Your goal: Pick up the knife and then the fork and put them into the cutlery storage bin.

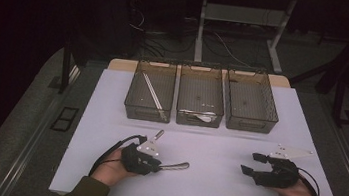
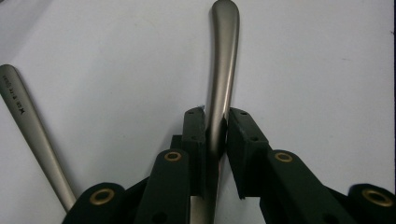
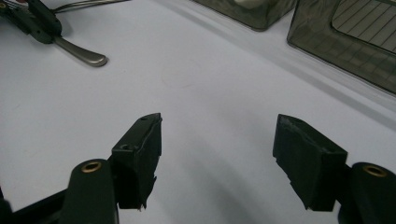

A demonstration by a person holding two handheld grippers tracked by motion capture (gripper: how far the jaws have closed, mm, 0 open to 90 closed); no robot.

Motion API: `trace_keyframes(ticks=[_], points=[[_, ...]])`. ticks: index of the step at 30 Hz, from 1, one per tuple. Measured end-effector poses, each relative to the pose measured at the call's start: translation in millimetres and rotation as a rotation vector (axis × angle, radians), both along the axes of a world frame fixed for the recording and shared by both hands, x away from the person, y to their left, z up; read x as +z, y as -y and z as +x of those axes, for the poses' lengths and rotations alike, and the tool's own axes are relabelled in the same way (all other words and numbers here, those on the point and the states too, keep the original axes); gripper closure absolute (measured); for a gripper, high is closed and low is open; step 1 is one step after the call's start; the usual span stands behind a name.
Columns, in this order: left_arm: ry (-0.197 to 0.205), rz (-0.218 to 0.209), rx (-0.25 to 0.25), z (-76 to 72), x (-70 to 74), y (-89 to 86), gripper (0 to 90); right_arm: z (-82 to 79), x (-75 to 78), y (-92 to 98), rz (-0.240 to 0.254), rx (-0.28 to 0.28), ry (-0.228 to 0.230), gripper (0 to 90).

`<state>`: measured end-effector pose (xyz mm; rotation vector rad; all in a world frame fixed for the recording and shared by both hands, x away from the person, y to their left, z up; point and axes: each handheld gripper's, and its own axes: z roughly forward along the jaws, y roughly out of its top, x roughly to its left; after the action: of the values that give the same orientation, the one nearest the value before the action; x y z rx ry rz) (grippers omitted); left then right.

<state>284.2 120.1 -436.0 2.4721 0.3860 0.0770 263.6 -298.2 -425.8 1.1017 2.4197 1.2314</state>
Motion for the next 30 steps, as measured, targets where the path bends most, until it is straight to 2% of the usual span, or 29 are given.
trace_keyframes(ticks=[6,10,11,16,19,22,25,28,30], points=[[-0.009,0.022,0.013,-0.1,1.7,3.0,78.6,-0.1,-0.3,-0.8,-0.003,0.0,0.002,32.4],[-0.022,0.019,0.03,-0.5,2.3,4.2,78.8,-0.3,-0.1,-0.6,-0.003,-0.001,0.001,32.4],[-0.018,0.025,0.019,0.7,3.0,3.8,78.8,-0.1,0.0,-0.4,-0.004,0.001,0.004,32.4],[-0.025,-0.022,0.046,-1.2,9.0,4.5,78.8,-0.4,0.7,-0.3,0.003,0.004,0.003,32.4],[-0.017,-0.029,0.044,-1.8,12.4,6.2,78.9,-0.5,1.2,-0.6,0.004,0.013,0.007,32.2],[-0.024,-0.04,0.039,-4.2,15.1,10.2,78.9,-0.6,4.6,-3.7,0.008,0.061,0.013,31.6],[-0.011,-0.038,0.022,-4.7,19.9,14.6,78.8,0.8,9.9,-11.6,-0.014,0.132,0.014,28.1],[-0.014,-0.068,0.019,-4.8,25.6,20.7,78.9,5.6,18.0,-21.9,-0.013,0.236,0.006,28.0],[-0.013,-0.078,-0.002,-3.8,29.5,24.5,78.8,9.9,25.2,-31.3,-0.007,0.305,0.01,27.8]])
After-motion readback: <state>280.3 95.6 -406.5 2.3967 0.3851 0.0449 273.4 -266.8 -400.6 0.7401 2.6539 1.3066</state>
